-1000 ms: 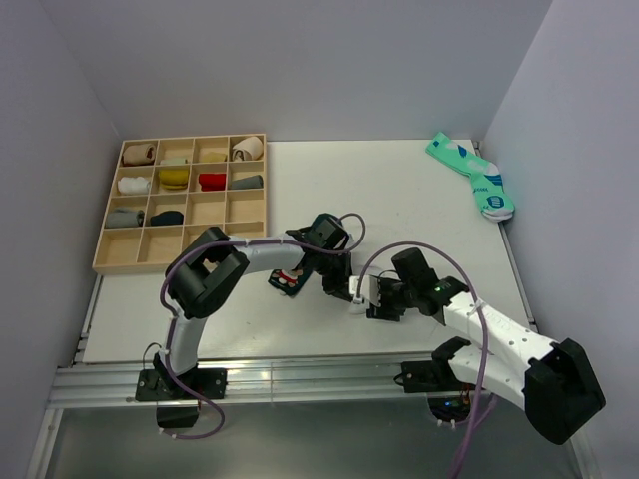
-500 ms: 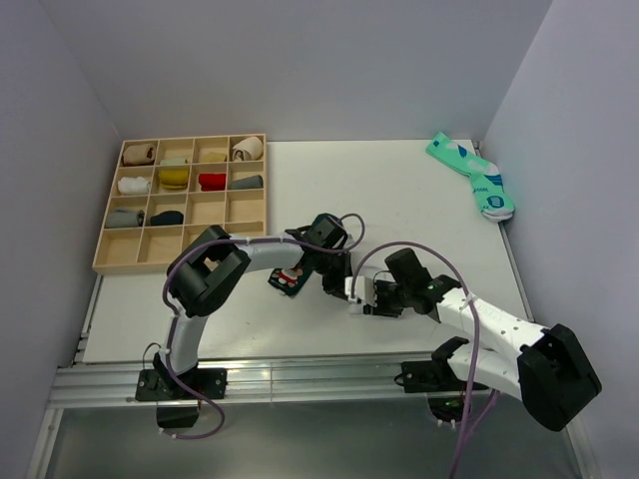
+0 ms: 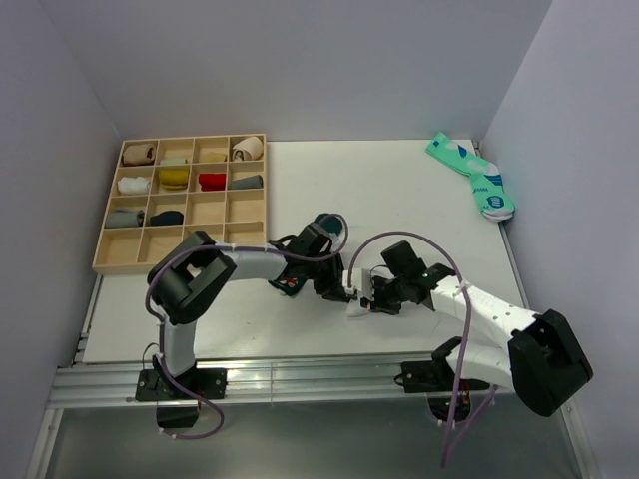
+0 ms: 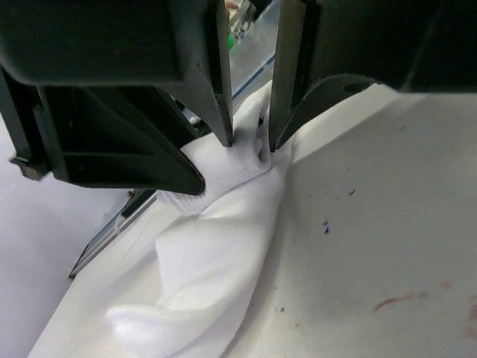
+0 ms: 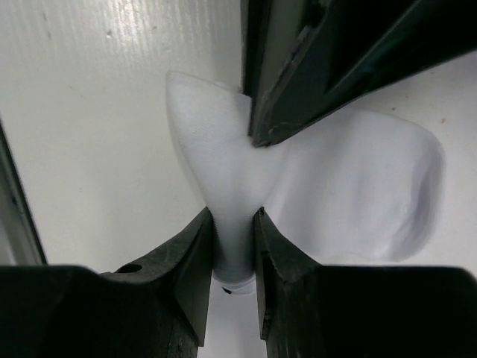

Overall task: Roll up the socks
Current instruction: Roll the sock at the center of the board.

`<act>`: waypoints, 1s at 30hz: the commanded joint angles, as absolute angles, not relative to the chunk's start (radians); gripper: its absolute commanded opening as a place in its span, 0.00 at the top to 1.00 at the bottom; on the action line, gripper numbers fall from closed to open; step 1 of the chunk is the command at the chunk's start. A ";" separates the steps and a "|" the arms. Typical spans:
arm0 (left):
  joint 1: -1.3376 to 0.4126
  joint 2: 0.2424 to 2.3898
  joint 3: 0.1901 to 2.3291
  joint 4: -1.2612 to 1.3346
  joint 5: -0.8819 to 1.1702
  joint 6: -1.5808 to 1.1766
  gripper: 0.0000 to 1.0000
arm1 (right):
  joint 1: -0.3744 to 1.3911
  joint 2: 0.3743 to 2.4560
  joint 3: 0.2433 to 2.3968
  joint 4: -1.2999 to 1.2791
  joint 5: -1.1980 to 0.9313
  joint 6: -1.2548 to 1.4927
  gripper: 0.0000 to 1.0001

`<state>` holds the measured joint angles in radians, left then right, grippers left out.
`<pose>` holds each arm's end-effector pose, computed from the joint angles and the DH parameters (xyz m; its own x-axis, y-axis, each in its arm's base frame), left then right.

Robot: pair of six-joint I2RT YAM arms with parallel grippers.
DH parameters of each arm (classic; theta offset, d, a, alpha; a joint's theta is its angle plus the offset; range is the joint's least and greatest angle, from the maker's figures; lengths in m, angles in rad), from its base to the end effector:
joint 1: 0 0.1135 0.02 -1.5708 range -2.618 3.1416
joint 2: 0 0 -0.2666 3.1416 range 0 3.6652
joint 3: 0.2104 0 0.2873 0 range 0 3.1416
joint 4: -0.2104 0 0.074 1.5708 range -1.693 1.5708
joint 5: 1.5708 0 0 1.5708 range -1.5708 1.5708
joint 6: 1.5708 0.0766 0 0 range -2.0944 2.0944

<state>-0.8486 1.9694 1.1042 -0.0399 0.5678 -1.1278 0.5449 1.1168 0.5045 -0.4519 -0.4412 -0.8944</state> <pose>0.2579 -0.3551 0.0752 -0.9928 -0.0254 0.1174 -0.1044 0.6652 -0.7393 0.1857 0.1508 0.1154 0.0356 -0.8030 -0.5949 -0.9875 0.0634 -0.1446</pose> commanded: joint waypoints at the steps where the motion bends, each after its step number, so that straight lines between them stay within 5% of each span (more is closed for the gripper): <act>1: -0.839 1.859 1.031 0.144 0.447 -1.186 0.69 | 0.517 1.160 0.574 -0.554 -0.534 -0.887 0.84; 13: -0.801 1.894 1.098 0.133 0.318 -0.928 0.55 | 0.370 1.315 0.687 -0.692 -0.650 -0.950 0.85; 30: -0.767 2.141 1.252 0.227 0.632 -0.604 0.43 | 0.362 1.365 0.718 -0.721 -0.652 -0.954 0.84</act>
